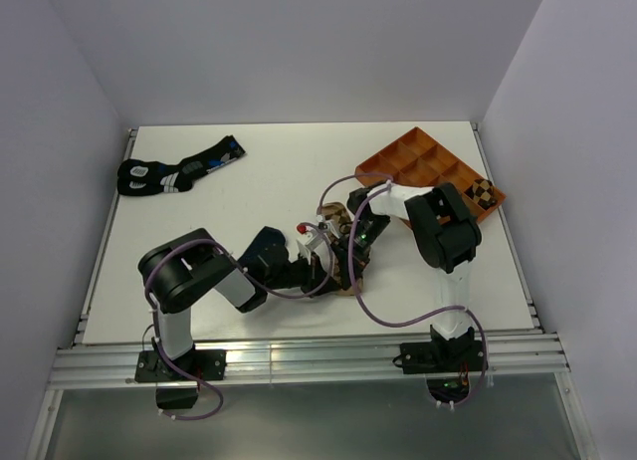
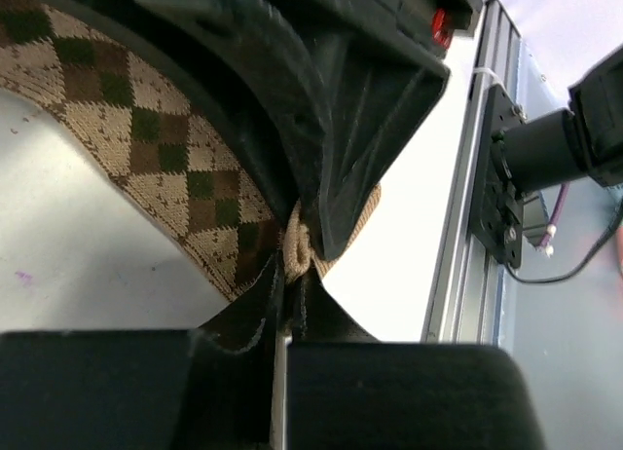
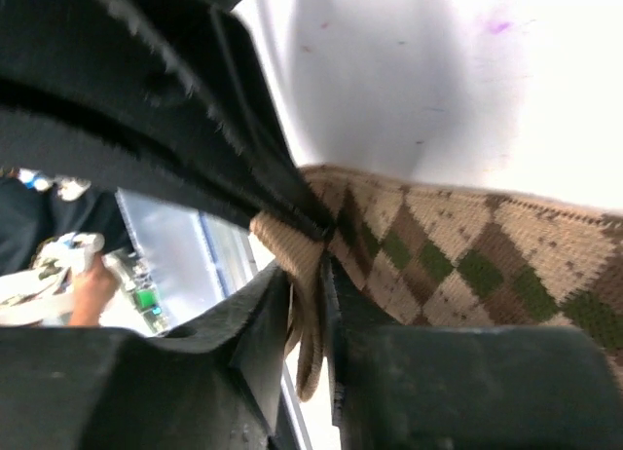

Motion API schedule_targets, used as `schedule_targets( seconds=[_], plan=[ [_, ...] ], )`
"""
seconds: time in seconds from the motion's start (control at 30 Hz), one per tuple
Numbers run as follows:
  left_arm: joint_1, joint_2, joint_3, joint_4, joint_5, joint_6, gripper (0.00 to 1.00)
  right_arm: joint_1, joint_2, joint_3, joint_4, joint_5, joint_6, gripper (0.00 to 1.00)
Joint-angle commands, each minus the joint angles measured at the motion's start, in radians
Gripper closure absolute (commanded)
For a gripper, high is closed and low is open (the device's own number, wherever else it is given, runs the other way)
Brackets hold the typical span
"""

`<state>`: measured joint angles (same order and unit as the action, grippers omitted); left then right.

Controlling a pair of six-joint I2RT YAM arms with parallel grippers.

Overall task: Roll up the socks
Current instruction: Roll the sock at the center of the board.

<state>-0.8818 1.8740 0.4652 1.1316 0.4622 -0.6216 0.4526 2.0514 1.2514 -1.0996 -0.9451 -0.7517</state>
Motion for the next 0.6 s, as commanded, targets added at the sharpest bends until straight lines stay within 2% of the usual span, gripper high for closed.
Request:
schedule_targets(
  seconds=[0.0,0.03,0.2,0.4,0.57],
  plan=[
    [-0.028,-0.024,0.05,-0.053,-0.048,-0.003,1.0,-0.005,-0.078,-0.024,0.087,0.04,0.066,0.72],
    [-0.029,-0.024,0.058,-0.075,-0.059,-0.012,1.0,-0.006,-0.094,-0.032,0.131,0.055,0.104,0.66],
    [-0.063,-0.041,0.107,-0.236,-0.125,-0.027,1.0,-0.008,-0.198,-0.059,0.21,0.133,0.172,0.55],
    [-0.08,-0.059,0.136,-0.354,-0.2,-0.056,1.0,-0.028,-0.296,-0.098,0.316,0.272,0.27,0.51],
    [-0.085,-0.078,0.154,-0.406,-0.235,-0.079,1.0,-0.052,-0.341,-0.133,0.417,0.431,0.373,0.52]
  ],
)
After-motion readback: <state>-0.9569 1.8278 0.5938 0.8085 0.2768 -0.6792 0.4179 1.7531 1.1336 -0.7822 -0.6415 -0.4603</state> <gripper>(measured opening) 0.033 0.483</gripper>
